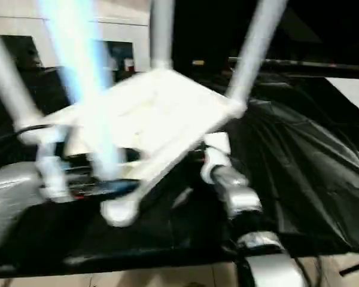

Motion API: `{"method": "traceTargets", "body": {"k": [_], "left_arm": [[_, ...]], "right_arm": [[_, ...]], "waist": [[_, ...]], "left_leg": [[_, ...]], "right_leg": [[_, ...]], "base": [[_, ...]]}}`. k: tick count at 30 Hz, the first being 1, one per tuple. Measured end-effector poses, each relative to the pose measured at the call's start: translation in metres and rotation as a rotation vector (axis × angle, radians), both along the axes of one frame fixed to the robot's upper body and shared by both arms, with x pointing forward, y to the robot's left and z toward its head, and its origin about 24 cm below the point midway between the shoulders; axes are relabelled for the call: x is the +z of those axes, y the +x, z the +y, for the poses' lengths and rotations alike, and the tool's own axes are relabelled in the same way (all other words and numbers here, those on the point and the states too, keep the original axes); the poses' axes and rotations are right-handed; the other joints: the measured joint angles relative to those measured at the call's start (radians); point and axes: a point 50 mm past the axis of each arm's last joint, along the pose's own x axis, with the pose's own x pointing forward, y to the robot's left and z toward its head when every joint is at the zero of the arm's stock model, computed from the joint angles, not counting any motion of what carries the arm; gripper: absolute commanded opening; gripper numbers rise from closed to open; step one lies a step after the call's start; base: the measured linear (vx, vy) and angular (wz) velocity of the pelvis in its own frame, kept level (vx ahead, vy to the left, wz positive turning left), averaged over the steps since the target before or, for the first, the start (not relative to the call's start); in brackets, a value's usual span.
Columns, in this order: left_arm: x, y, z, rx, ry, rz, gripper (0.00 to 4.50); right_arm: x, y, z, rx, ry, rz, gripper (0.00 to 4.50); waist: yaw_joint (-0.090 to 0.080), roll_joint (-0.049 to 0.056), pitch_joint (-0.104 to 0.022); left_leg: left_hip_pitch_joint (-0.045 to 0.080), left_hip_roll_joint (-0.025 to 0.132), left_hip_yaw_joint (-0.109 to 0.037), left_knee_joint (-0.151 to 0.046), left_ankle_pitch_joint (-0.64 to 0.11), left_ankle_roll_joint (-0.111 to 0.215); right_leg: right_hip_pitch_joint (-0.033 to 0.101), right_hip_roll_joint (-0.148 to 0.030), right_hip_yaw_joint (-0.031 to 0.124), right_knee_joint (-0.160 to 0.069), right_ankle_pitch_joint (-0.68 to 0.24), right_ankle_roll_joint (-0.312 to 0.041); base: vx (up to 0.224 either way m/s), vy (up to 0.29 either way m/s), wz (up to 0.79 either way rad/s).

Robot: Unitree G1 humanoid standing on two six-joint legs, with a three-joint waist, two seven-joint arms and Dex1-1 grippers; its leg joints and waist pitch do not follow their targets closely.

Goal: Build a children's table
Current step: Rotate table base

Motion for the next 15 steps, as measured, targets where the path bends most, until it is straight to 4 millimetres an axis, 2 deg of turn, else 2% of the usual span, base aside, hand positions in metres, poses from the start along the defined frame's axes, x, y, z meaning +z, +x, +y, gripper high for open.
{"method": "traceTargets", "body": {"k": [4, 8, 15], "left_arm": [[-0.001, 0.004, -0.019, -0.038, -0.012, -0.01, 4.47], [-0.002, 0.009, -0.038, -0.058, -0.025, -0.026, 4.47], [-0.007, 0.036, -0.057, 0.094, 0.063, -0.153, 4.47]], "right_arm": [[0.0, 0.0, 0.012, 0.054, 0.002, 0.0, 3.09], [0.001, 0.001, 0.019, 0.095, -0.003, -0.016, 3.09], [0.0, -0.002, 0.032, 0.136, 0.019, -0.024, 3.09]], "waist": [[-0.001, 0.0, 0.0], [0.006, 0.0, 0.0], [0.005, 0.0, 0.0]], "left_leg": [[0.0, 0.0, 0.0, 0.0, 0.0, 0.0], [-0.001, 0.0, 0.0, 0.0, 0.0, 0.0], [0.0, 0.0, 0.0, -0.001, 0.0, 0.0]], "right_leg": [[-0.001, 0.0, 0.0, 0.0, 0.0, 0.0], [-0.001, 0.0, 0.0, -0.001, 0.0, 0.0], [0.0, 0.0, 0.0, -0.001, 0.0, -0.001]], "base": [[0.0, 0.0, 0.0], [0.0, 0.0, 0.0], [0.0, 0.0, 0.0]]}}
